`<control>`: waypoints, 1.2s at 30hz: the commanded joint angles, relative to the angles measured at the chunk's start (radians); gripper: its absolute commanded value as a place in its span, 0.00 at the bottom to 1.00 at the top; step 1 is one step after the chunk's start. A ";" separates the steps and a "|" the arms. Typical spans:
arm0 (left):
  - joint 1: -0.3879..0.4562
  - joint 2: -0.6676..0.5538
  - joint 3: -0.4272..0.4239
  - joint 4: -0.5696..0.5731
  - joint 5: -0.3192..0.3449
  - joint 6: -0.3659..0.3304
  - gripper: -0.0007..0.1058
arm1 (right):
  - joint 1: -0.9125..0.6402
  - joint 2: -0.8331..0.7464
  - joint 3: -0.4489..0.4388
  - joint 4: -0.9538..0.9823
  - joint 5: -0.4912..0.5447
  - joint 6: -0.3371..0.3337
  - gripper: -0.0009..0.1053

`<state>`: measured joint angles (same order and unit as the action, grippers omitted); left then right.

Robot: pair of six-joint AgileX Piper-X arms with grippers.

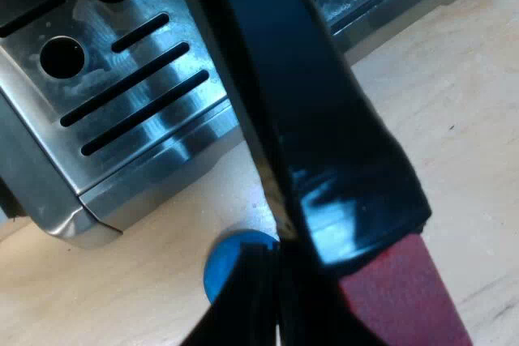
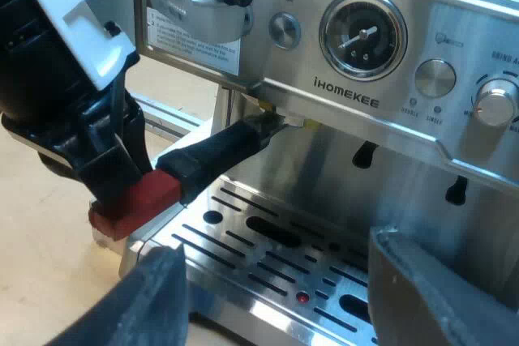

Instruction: Put the handle in the coffee machine

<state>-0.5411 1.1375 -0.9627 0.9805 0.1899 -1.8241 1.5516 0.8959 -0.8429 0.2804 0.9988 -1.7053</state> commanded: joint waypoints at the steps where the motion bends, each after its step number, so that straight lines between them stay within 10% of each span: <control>1: -0.053 -0.017 -0.032 -0.201 0.262 -0.012 0.01 | 0.001 -0.006 -0.004 0.007 -0.016 -0.001 0.50; 21: -0.099 -0.034 -0.032 -0.201 0.251 0.009 0.01 | 0.001 -0.027 -0.004 0.075 -0.144 0.087 0.50; 36: -0.058 -0.133 -0.032 -0.040 0.089 0.132 0.01 | 0.001 -0.027 -0.004 0.075 -0.150 0.109 0.56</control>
<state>-0.6053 1.0094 -0.9906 0.9335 0.2794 -1.7004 1.5516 0.8806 -0.8429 0.3543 0.8501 -1.5932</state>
